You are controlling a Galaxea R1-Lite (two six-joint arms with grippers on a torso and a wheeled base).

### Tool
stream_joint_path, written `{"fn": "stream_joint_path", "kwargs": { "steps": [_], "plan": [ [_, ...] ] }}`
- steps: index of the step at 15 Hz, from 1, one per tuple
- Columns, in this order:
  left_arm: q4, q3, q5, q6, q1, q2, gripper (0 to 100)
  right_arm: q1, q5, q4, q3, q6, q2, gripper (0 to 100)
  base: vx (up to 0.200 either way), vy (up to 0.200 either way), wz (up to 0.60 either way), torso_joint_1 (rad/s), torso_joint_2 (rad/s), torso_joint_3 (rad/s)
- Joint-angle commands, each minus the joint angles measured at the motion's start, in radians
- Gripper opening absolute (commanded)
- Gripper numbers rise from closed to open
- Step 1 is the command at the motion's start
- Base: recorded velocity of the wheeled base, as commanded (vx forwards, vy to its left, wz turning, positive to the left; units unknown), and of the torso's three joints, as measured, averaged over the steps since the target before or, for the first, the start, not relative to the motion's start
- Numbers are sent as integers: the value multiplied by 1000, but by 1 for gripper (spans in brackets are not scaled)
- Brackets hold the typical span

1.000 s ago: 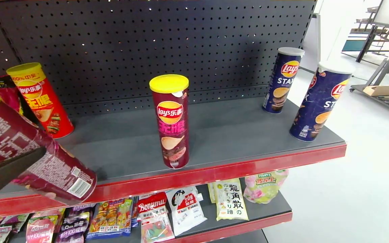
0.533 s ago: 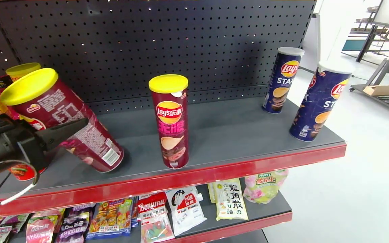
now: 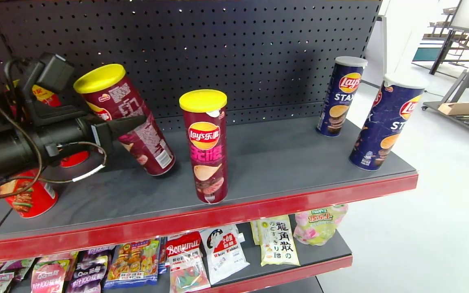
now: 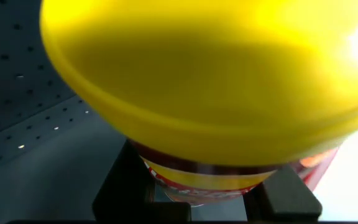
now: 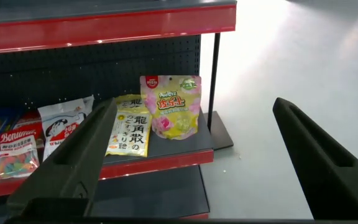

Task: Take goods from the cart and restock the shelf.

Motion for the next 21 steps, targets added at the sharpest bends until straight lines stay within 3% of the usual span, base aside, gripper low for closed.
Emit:
{"fn": "stream_joint_path", "kwargs": {
  "steps": [1,5,9,14,16,17,18,21],
  "plan": [
    [-1,-64,-2,2,-17,115,0,0,0,0,0,0,1,100,0,0,0,0,0,0],
    [10,-277,-13,7,-33,253,0,0,0,0,0,0,0,100,0,0,0,0,0,0],
    [13,-385,-30,8,-76,340,0,0,0,0,0,0,1,100,0,0,0,0,0,0],
    [168,-567,-22,11,-120,406,0,0,0,0,0,0,1,100,0,0,0,0,0,0],
    [170,-566,-22,34,-120,412,0,0,0,0,0,0,0,100,0,0,0,0,0,0],
    [171,-556,-22,73,-120,420,0,0,0,0,0,0,0,100,0,0,0,0,0,0],
    [171,-560,-24,86,-120,429,0,0,0,0,2,0,0,100,0,0,0,0,0,0],
    [196,-556,-25,91,-122,440,0,0,0,0,0,0,0,100,0,0,0,0,0,0]
  ]
}}
